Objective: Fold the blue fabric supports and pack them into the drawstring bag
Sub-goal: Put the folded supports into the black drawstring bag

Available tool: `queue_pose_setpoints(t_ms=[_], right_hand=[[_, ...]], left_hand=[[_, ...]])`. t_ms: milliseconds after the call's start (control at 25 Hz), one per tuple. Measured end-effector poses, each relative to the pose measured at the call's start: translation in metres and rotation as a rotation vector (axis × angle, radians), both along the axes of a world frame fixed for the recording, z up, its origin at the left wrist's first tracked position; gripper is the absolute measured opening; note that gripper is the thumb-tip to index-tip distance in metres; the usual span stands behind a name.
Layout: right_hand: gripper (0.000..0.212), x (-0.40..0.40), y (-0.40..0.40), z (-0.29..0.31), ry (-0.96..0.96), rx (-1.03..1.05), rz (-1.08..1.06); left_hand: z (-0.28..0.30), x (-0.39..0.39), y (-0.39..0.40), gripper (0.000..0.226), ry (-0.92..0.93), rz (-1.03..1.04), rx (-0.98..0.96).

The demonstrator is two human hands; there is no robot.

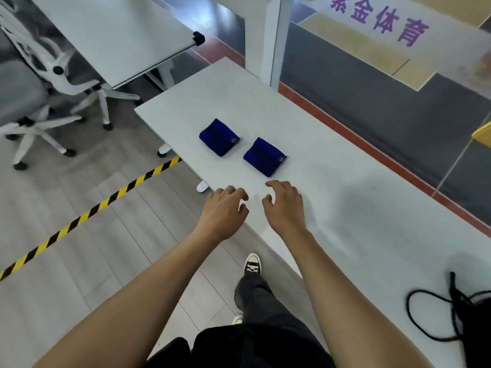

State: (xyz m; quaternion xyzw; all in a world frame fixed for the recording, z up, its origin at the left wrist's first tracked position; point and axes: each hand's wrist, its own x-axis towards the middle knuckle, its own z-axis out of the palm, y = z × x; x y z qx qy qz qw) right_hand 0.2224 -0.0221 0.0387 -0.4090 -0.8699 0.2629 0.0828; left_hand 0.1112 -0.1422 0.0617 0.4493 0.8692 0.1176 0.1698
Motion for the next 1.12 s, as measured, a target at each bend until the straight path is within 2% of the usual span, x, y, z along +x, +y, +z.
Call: queue_pose_setpoints(t_ms=[160, 560, 680, 840, 1000, 1120], right_hand=[[0.039, -0.060, 0.027, -0.010, 0.001, -0.054, 0.062], [0.040, -0.177, 0.061, -0.037, -0.118, -0.176, 0.065], [0.043, -0.209, 0.064, -0.045, -0.160, -0.282, -0.049], [0.050, -0.249, 0.060, -0.055, -0.109, -0.527, -0.305], [0.060, -0.276, 0.054, -0.066, 0.026, -0.766, -0.546], [0.053, -0.290, 0.049, -0.075, 0.196, -0.821, -0.707]], left_hand=[[-0.009, -0.060, 0.027, 0.032, -0.019, 0.039, -0.083], [-0.049, -0.207, 0.082, 0.039, -0.095, -0.007, -0.065], [-0.060, -0.247, 0.097, 0.045, -0.126, -0.069, -0.095], [-0.075, -0.297, 0.117, 0.054, -0.165, -0.092, -0.144], [-0.086, -0.325, 0.132, 0.065, -0.452, 0.045, -0.185], [-0.091, -0.329, 0.141, 0.058, -0.525, 0.076, -0.166]])
